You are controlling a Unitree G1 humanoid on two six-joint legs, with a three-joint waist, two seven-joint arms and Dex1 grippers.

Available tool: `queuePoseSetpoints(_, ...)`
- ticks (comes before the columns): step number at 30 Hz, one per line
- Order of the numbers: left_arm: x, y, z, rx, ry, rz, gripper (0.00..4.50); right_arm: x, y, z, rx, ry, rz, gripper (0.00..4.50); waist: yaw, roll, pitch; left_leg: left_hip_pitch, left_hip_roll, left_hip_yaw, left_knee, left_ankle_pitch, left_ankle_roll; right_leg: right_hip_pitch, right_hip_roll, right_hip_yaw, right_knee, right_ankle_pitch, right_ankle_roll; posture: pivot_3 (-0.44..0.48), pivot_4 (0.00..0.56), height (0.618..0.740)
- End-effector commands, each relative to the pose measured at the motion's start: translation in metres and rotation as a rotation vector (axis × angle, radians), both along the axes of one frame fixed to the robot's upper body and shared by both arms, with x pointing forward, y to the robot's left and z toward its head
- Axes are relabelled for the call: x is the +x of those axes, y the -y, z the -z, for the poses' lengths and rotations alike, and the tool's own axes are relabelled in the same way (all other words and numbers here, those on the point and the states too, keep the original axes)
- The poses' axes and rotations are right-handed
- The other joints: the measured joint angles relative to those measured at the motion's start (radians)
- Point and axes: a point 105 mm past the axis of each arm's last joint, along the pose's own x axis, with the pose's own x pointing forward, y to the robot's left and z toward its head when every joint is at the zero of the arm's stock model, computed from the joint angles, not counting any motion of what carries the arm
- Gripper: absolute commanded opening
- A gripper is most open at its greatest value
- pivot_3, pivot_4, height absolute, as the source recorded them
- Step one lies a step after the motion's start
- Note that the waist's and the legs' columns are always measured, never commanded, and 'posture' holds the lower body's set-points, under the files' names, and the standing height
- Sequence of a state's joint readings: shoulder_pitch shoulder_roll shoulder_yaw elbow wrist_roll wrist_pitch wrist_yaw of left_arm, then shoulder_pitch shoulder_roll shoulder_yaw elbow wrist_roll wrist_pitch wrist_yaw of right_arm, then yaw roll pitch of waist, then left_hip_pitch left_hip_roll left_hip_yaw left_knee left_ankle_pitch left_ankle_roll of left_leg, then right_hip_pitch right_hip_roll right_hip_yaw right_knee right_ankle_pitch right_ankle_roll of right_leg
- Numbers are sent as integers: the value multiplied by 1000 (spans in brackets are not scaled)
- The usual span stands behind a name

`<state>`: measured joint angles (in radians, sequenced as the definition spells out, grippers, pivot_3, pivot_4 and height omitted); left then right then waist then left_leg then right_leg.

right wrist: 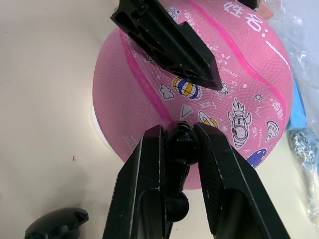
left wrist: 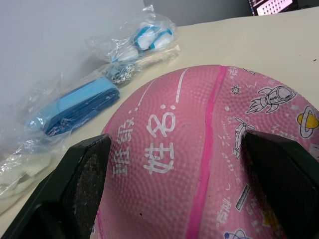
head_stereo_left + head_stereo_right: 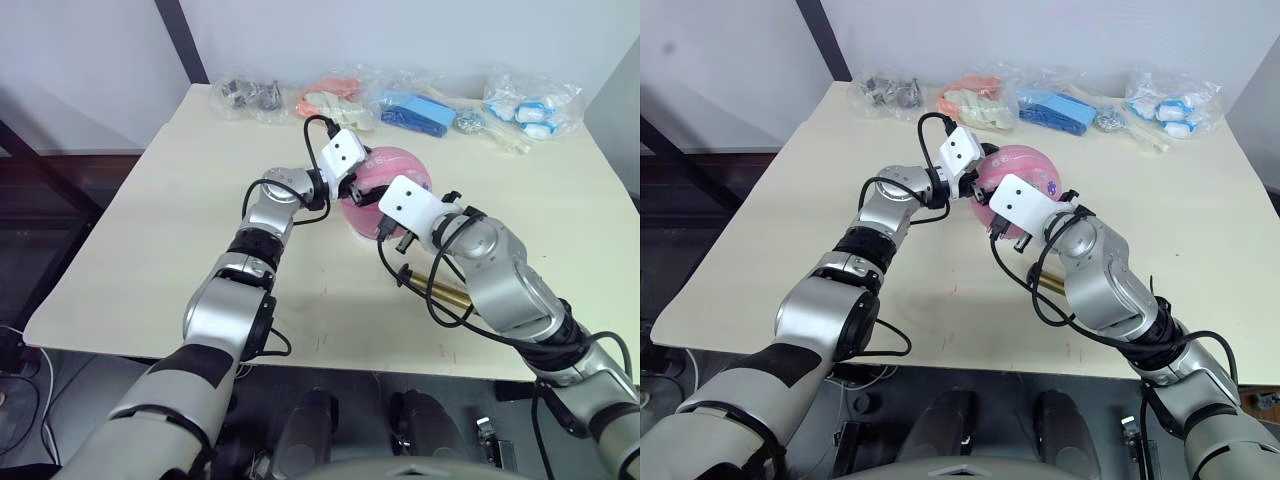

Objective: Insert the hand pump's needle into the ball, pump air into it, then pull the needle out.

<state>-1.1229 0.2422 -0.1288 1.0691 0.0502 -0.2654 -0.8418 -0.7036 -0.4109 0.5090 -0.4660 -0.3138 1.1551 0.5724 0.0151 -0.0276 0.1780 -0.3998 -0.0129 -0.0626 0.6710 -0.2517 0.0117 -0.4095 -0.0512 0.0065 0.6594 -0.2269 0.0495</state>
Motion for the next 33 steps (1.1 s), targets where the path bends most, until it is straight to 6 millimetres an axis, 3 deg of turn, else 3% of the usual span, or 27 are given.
queuePoseSetpoints(1, 5, -21, 43, 95, -110, -123, 4500, -22, -18, -38, 76, 121, -124, 353, 0, 0, 0, 0, 0, 0, 0, 0, 0, 0, 0, 0, 0, 0, 0, 0, 150, 740)
queuePoseSetpoints(15, 5, -24, 45, 96, -113, -133, 4500, -30, -16, -43, 95, 110, -124, 353, -5, 1, 0, 2, 0, -1, 0, 0, 0, 1, 0, -1, 1, -1, 1, 0, 150, 740)
queuePoseSetpoints(21, 4, -25, 39, 44, -130, -109, 4500, -38, -3, -43, 100, 97, -99, 353, -6, 1, -1, 4, 0, -2, 1, 3, -1, 2, -1, -1, 1, -2, 4, 0, 150, 740)
queuePoseSetpoints(28, -4, -34, 15, -118, -174, -30, 4500, -49, 34, -39, 167, 60, -13, 353, -11, 1, -1, 2, 0, -3, 0, 3, -1, 2, -1, -2, 0, 0, 1, 0, 150, 740)
queuePoseSetpoints(33, -18, -48, -16, -252, -167, 61, 4500, -50, 51, -44, 229, 53, 12, 353, -35, 2, 0, 1, 0, -4, -2, 3, -1, -1, -1, 0, 1, 0, 0, 0, 150, 740)
